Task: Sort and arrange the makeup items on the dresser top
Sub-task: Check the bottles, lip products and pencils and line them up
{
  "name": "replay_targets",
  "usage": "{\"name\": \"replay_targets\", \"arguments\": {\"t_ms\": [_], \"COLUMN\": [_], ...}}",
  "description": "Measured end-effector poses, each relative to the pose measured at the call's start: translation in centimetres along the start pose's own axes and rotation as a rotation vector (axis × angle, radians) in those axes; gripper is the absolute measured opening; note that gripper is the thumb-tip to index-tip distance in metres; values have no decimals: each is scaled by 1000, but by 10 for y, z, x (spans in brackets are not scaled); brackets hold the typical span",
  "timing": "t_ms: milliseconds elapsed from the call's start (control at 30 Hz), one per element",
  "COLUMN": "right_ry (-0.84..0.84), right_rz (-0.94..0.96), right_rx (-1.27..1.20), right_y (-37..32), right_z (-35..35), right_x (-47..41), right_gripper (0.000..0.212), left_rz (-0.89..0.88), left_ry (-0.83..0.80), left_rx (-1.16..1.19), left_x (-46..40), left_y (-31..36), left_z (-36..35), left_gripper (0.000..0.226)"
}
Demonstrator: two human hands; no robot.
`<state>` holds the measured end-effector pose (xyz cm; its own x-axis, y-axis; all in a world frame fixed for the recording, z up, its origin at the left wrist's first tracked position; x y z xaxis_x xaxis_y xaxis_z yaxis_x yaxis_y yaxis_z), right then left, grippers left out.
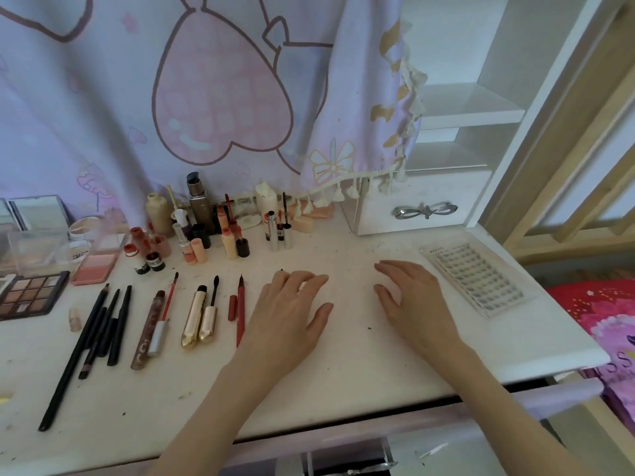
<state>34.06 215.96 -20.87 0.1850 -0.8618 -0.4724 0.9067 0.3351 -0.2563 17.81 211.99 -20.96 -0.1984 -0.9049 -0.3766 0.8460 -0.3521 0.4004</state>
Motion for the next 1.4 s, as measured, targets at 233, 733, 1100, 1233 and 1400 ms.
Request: {"name": "replay_targets", "arguments": {"t_ms": [233, 733, 1100, 1233, 1400], "right_ry": [-362, -465, -484, -481, -477], "right_rz": [-399, -61, -119, -105, -138], "right_rx": [360, -146, -163, -110, -105], "right_y": [135, 145, 146, 143, 141], "right_z": [21, 20, 11, 15, 16], "right_x": [20, 40, 38, 38, 38], "right_gripper": [86, 78, 77, 75, 75], "left_rz": [-168, -306, -193, -201, -206], "left_ry": [-298, -425, -615, -600, -604], "left_rx": [8, -72, -47, -21, -39], "left_x": [-50, -79, -83, -89, -95], "left_y": [71, 104, 102, 110, 112], "left_z": [-76, -105, -122, -124, -120], "left_gripper": [48, 58, 81, 78, 74]}}
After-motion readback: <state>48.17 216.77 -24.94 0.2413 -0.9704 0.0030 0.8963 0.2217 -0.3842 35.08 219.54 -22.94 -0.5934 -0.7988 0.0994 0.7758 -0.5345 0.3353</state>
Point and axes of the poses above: each hand's wrist, its own x-axis away from the middle knuckle, its own z-axis out of the back of the hand, y = z × x, the point moved 9 cm from there along -x, towards the middle knuckle, and after that the axes turned 8 degrees about x, right-handed, at the moved point
